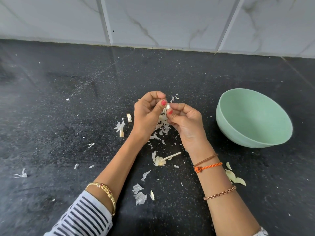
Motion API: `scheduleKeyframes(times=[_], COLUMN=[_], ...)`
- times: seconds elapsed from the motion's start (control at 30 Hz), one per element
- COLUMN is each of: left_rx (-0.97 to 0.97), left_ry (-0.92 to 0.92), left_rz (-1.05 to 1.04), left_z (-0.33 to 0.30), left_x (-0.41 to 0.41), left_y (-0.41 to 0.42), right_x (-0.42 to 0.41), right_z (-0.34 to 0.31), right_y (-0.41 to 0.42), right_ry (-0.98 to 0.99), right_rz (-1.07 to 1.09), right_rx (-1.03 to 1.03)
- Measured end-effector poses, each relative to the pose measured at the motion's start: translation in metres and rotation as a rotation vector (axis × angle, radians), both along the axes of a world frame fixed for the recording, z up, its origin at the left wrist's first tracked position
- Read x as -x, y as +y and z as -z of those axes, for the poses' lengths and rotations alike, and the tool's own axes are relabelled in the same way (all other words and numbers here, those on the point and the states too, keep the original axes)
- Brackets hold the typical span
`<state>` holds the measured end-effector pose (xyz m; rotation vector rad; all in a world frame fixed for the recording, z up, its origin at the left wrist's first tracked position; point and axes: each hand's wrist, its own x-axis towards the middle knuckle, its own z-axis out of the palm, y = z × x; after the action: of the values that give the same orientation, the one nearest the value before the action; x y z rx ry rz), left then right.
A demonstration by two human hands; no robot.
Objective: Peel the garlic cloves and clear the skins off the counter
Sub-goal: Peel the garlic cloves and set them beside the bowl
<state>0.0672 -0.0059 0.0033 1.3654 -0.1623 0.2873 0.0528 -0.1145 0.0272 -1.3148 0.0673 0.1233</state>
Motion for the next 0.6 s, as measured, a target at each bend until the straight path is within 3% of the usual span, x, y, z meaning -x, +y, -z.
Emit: scheduleKeyframes(times=[0.17, 0.33, 0.6], left_rx=[-0.011, -0.259, -0.444], left_ry=[-0.079, -0.167, -0.291], left_rz=[-0.078, -0.166, -0.242], left_z=[0.0, 0.003, 0.001], left_x=[0.002, 0.008, 0.008], left_y=[-0.004, -0.012, -0.012], right_x=[-0.003, -0.003, 0.0], right_z=[-0.001, 0.001, -0.001], right_y=[0.003, 0.004, 0.013], right_ry=[0.097, 0.143, 0.193], right_rz=[0.1, 0.207, 0.316], right_rx=[-0.13, -0.108, -0.194])
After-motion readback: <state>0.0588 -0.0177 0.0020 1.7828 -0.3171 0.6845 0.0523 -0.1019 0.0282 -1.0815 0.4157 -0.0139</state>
